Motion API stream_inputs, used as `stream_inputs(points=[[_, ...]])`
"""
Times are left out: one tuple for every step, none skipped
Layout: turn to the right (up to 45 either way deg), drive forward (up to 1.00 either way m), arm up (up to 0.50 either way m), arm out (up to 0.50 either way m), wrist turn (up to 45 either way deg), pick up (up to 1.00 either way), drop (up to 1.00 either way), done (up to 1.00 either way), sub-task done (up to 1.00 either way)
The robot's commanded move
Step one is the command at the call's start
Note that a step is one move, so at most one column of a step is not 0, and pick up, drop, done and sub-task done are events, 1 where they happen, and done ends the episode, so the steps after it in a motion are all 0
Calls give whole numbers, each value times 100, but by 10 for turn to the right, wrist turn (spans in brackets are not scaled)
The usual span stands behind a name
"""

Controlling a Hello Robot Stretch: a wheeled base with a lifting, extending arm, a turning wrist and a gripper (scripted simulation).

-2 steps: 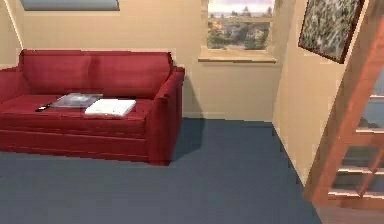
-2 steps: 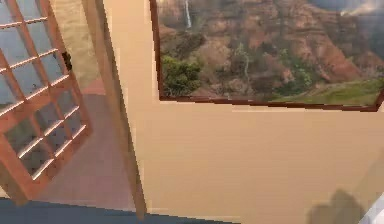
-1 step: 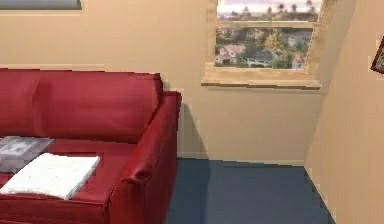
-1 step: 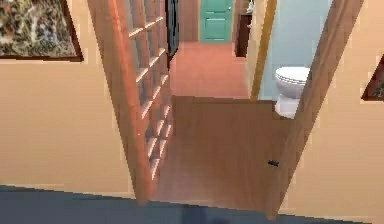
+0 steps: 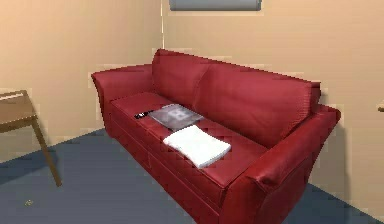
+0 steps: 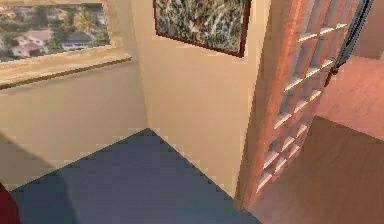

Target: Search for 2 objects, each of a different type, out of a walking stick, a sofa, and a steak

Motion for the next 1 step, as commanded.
stream_inputs(points=[[0,0,0,0,0,0,0,100,0]])
